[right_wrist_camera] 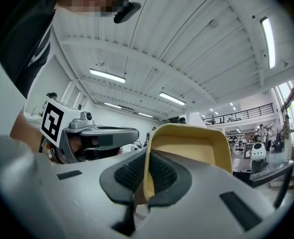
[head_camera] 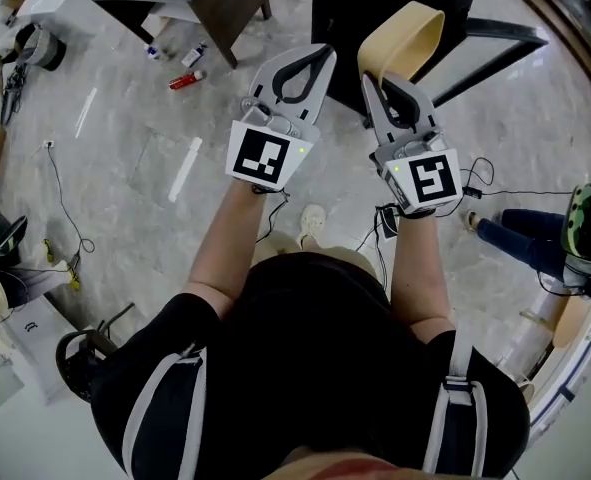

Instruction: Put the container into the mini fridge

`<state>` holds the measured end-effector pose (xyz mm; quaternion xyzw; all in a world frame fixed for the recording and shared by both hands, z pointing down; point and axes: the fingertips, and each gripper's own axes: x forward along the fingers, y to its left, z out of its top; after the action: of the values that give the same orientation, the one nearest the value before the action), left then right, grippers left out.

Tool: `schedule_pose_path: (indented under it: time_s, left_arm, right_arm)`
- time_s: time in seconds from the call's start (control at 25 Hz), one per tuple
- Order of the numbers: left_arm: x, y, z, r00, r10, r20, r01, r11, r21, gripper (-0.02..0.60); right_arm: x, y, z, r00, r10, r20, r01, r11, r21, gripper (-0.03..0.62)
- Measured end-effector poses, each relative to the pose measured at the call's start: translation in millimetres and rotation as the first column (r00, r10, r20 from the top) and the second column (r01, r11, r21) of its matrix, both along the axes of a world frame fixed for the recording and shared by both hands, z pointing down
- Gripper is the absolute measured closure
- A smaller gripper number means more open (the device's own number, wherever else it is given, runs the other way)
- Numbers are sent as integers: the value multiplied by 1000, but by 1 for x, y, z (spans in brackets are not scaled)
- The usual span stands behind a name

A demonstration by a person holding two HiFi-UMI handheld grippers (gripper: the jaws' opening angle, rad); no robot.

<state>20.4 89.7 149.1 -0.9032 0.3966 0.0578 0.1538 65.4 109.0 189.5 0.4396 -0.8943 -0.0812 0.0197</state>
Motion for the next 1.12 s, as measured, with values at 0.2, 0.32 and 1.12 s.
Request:
schedule_pose_path:
  time_s: [0.2, 0.32, 1.12]
  left_arm:
    - [12, -21, 9, 1000, 5, 25, -5, 1000, -3, 557]
    - [14, -31, 18, 999, 0, 45, 0, 1000, -5, 557]
    - [11, -139, 71, 988, 23, 150, -25, 1000, 14, 557]
  right_arm:
    - [9, -21, 10, 1000, -11, 6, 11, 1000, -17, 554]
    - [8, -31, 20, 1000, -21, -3, 21, 999, -25, 554]
    - [-17, -126, 89, 980, -160, -122, 137, 974, -178, 554]
